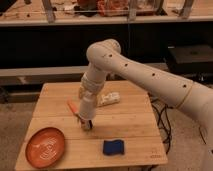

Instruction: Place the ceramic cup over the eraser

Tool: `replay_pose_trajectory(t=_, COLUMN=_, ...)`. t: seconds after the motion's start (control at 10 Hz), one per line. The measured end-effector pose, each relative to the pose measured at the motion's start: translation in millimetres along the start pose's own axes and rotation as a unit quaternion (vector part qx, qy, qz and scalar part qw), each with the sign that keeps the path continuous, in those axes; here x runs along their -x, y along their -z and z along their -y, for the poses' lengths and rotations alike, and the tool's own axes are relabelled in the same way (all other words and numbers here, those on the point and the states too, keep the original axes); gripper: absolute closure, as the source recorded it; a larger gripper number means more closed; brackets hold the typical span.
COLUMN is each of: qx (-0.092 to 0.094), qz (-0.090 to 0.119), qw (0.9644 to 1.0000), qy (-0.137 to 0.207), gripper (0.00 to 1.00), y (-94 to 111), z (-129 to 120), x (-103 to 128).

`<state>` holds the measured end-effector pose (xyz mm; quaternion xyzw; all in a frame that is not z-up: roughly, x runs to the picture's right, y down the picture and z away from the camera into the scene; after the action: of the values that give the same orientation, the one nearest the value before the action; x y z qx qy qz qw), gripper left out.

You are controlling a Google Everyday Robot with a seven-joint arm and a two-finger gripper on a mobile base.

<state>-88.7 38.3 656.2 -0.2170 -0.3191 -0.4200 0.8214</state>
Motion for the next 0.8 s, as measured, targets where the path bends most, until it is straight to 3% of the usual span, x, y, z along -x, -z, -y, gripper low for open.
replay_pose_trajectory(t=0.3, qx=0.009, qz=0.0, qw=1.0, qy=0.0, gripper=0.98, y=-5.2, z=-0.3, x=0.4)
replay_pose_trajectory(t=0.4, qx=0.01, qz=0.001, qw=0.9999, qy=0.001, gripper=0.93, y=-6.1, z=-0.2, x=1.1)
replay_pose_trajectory(t=0.6, qx=0.014, qz=0.013, qw=0.9998, qy=0.002, gripper=0.69, y=-10.3, z=0.0, x=2.5)
replay_pose_trajectory(t=0.8, qx=0.015, qz=0.019, qw=0.9997, qy=0.003, gripper=0.52, y=-13.4, z=1.4, x=2.5)
